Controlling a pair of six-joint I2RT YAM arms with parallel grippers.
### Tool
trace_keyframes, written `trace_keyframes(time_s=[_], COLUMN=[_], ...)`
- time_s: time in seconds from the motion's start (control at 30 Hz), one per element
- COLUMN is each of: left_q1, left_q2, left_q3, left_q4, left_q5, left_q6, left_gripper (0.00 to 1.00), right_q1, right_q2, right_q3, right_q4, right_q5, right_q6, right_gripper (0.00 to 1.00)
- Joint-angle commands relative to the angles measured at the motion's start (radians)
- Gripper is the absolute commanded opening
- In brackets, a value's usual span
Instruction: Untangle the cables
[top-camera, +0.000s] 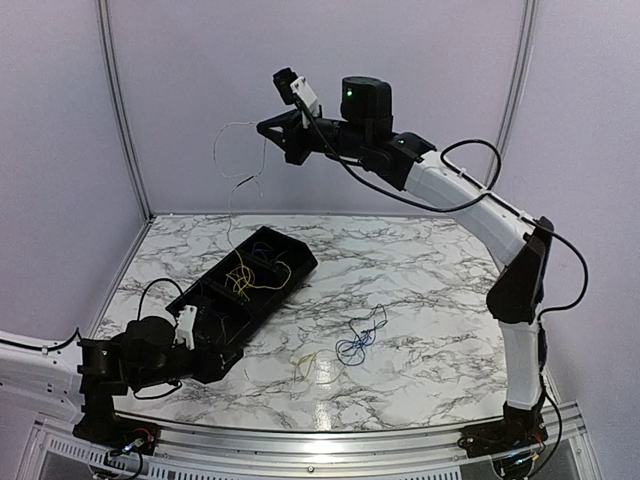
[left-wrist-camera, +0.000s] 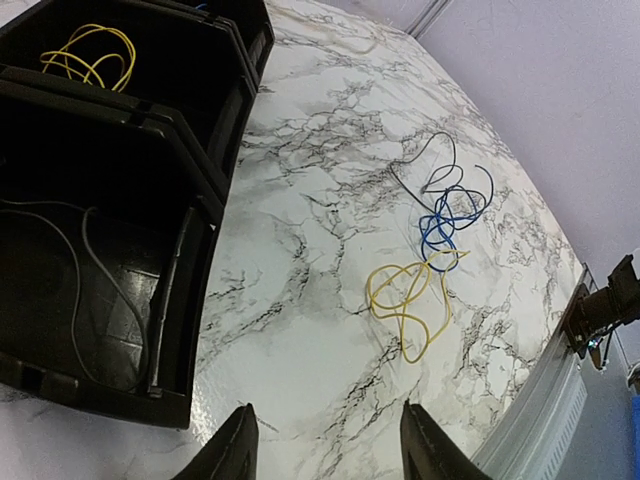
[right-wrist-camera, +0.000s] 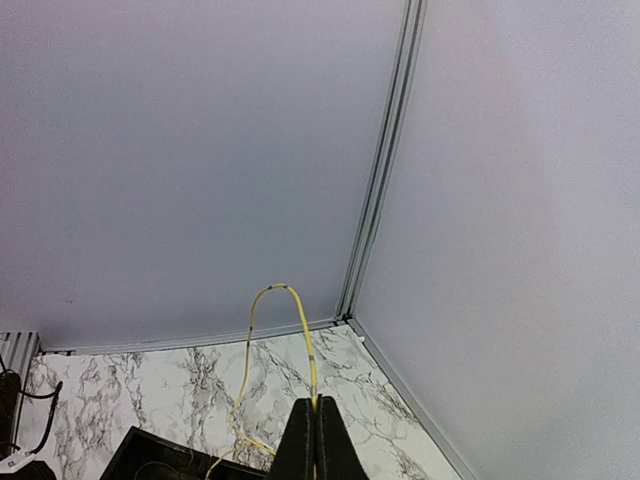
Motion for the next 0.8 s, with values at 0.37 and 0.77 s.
trace_keyframes(time_s=[0.37,0.77], left_q1=[-0.007,-0.009], left_q2=[-0.188,-0.175], left_q3=[-0.031,-0.035], left_q4=[-0.209,-0.203], left_q5=[-0.086,-0.126], left_q6=[-0.08,-0.092], left_gripper=[0.51,0.52], right_q1=[0.026,0.045], right_q2=[0.217,0.234], right_q3=[0.147,0.123], right_q4=[0.087,0.084], right_q5=[0.087,0.041], right_q6=[0.039,0.12], right_gripper=[0.0,0.0])
